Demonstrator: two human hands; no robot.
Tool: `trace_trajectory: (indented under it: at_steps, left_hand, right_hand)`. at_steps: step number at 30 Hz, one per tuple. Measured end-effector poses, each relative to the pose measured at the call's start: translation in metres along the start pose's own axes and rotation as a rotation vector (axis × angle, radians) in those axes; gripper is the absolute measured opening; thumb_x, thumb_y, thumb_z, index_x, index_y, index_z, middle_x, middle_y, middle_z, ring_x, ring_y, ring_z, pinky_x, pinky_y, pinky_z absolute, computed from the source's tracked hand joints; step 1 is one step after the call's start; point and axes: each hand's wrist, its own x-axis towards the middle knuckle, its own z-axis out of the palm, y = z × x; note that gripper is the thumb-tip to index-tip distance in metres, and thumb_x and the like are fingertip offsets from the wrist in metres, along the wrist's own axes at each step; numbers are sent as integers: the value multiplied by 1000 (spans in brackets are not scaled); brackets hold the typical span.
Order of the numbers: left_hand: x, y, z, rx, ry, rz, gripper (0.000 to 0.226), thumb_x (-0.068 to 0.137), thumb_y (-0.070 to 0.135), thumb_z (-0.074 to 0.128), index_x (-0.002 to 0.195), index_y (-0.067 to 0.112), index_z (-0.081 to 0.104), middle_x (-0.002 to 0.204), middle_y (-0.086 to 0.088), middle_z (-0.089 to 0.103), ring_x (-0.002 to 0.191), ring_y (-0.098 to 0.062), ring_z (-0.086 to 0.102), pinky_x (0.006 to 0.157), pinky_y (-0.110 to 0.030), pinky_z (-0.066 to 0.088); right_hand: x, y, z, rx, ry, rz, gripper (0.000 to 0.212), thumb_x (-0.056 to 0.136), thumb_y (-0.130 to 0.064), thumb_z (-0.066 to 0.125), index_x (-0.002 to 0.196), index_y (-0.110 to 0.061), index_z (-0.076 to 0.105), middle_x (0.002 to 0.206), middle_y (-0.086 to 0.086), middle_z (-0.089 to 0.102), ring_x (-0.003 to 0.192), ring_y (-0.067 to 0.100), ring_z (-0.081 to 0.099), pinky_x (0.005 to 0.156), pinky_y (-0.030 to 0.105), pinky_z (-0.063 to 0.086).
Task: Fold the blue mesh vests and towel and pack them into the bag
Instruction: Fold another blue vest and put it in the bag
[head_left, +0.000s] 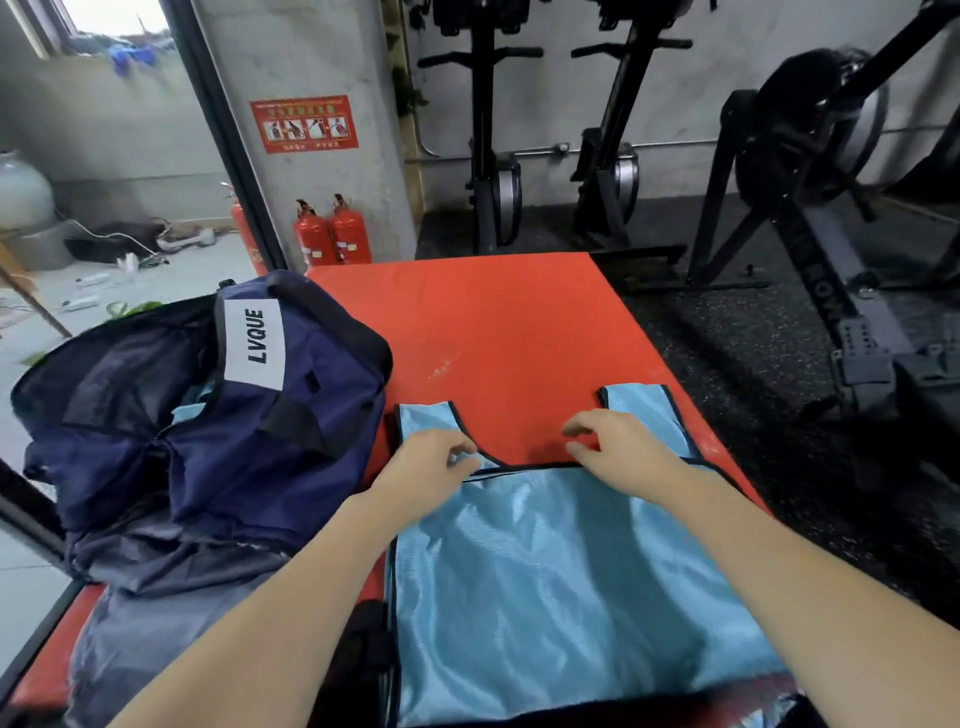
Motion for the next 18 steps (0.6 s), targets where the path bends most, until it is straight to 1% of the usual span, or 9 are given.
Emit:
trace_trajectory:
  at_steps: [3, 5, 7, 8, 10, 12, 15, 17, 18]
  left_hand:
    - [-16, -8, -8, 4, -52, 20, 33, 88, 35, 73, 118, 21, 69, 107, 6, 69, 95, -4, 61, 81, -8, 42]
    - [-25, -14, -14, 2, -64, 18, 42, 83, 33, 78, 122, 22, 67, 112, 8, 67, 103, -2, 60, 90, -12, 44]
    - [-32, -18, -18, 10, -68, -2, 46, 82, 29, 79, 125, 24, 64, 110, 11, 64, 105, -2, 58, 94, -14, 42]
    - [-34, -20, -20, 23, -68, -16, 47, 82, 28, 79, 126, 25, 63, 109, 12, 62, 104, -2, 57, 92, -15, 41]
    - [-38, -24, -22, 51, -48, -38, 46, 82, 27, 78, 125, 27, 64, 103, 11, 62, 91, -3, 57, 87, -16, 42]
    - [-39, -28, -24, 62, -19, -68, 39, 81, 23, 77, 118, 26, 66, 92, 9, 61, 75, -1, 54, 78, -17, 40]
    - [-41, -30, -25, 54, -7, -106, 20, 80, 22, 76, 98, 26, 69, 76, 10, 57, 73, -10, 57, 69, -15, 39]
    - [-42, -27, -25, 66, 16, -112, 9, 79, 23, 76, 83, 19, 69, 68, 9, 52, 69, -13, 53, 61, -16, 37]
    - [-43, -25, -26, 65, 35, -117, 10, 80, 23, 75, 79, 16, 68, 65, 8, 50, 66, -13, 50, 59, -17, 36]
  right_hand:
    - [-22, 36, -20, -48, -5, 53, 18, 91, -24, 66, 108, -27, 70, 109, -11, 70, 103, 11, 64, 95, 33, 49]
    - [-37, 56, -33, -78, -11, 98, 17, 89, -26, 68, 107, -29, 70, 108, -14, 69, 105, 10, 64, 96, 34, 50]
    - [-50, 72, -44, -77, 1, 140, 21, 87, -25, 72, 108, -25, 70, 106, -13, 68, 104, 12, 64, 98, 36, 49]
    - [-55, 77, -48, -83, 2, 159, 24, 86, -26, 73, 110, -24, 70, 106, -12, 67, 105, 13, 64, 98, 37, 49]
    - [-62, 86, -54, -107, -8, 190, 29, 86, -29, 74, 114, -25, 69, 108, -11, 67, 106, 14, 63, 98, 38, 49]
    - [-66, 91, -56, -130, -10, 199, 34, 87, -32, 73, 119, -23, 67, 112, -9, 67, 107, 14, 62, 97, 36, 49]
    - [-68, 95, -55, -90, 13, 199, 34, 89, -29, 72, 120, -18, 67, 116, -2, 68, 107, 16, 62, 95, 31, 48]
    - [-68, 95, -57, -45, 15, 212, 26, 90, -25, 71, 115, -19, 69, 111, 0, 69, 99, 13, 62, 87, 23, 45]
    - [-68, 94, -58, -10, 26, 223, 20, 89, -23, 72, 109, -22, 70, 107, -2, 70, 92, 8, 61, 80, 17, 42]
